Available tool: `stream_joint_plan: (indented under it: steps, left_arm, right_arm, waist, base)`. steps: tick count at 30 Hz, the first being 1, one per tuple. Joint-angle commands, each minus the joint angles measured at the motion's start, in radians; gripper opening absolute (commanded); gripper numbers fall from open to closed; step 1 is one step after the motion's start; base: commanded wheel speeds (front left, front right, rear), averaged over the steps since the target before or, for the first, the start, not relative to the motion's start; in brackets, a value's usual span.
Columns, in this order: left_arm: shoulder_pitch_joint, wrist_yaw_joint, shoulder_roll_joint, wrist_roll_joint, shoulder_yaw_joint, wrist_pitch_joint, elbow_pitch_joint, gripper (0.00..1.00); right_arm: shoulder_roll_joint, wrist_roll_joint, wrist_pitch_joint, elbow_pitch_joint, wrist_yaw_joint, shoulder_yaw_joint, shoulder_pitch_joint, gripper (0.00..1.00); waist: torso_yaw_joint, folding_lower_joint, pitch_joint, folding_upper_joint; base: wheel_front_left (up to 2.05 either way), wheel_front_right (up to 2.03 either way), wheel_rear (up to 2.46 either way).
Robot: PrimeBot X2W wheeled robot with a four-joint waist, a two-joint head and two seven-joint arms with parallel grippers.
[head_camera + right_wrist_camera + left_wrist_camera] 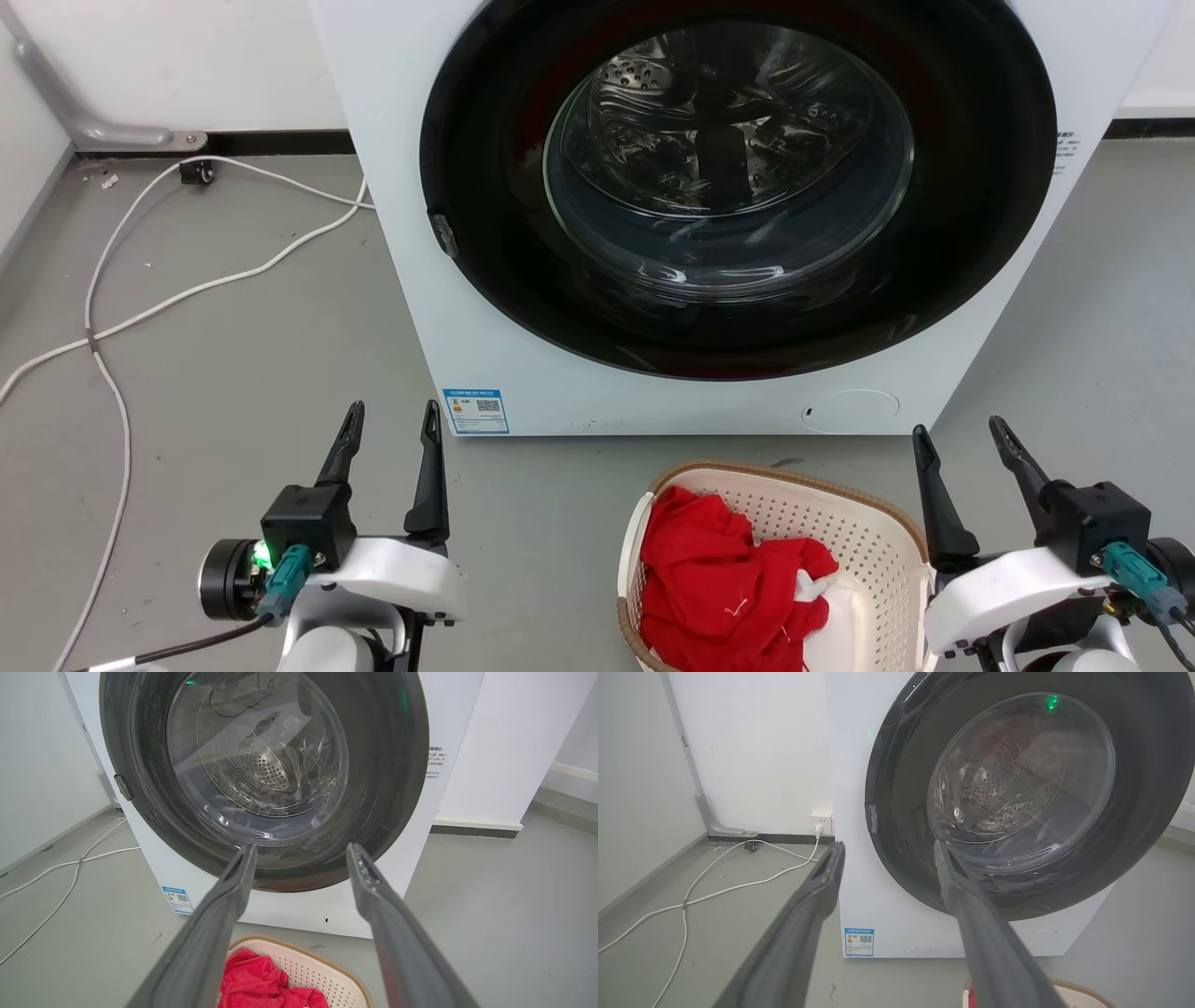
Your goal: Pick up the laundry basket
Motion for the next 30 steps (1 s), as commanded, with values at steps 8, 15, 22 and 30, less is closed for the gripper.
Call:
stream_joint_plan:
  steps: [8, 15, 22, 30]
  left_arm:
    - [0.000, 0.011, 0.002, 0.061, -0.005, -0.021, -0.003, 1.00]
    - [0.002, 0.015, 0.001, 0.101, -0.007, -0.034, -0.004, 1.00]
    - [0.000, 0.015, -0.001, 0.089, -0.004, -0.032, 0.001, 1.00]
    - [-0.006, 0.015, -0.002, 0.086, -0.005, -0.032, 0.007, 1.00]
  right_arm:
    - [0.005, -0.049, -0.014, -0.003, 0.000, -0.001, 0.010, 1.00]
    - [0.005, -0.072, -0.027, 0.002, 0.000, 0.004, 0.011, 1.00]
    - [0.005, -0.045, -0.031, 0.012, 0.000, -0.005, 0.003, 1.00]
    - [0.005, -0.038, -0.032, 0.020, 0.000, -0.012, -0.004, 1.00]
  waist:
    - [0.001, 0.0000, -0.001, 0.0000]
    - [-0.001, 0.0000, 0.001, 0.0000]
    - [-0.002, 0.0000, 0.004, 0.0000]
    - [-0.004, 0.0000, 0.008, 0.0000]
  base:
    - [0.00, 0.00, 0.00]
    - [0.00, 0.00, 0.00]
    - [0.00, 0.00, 0.00]
    - [0.00, 0.00, 0.00]
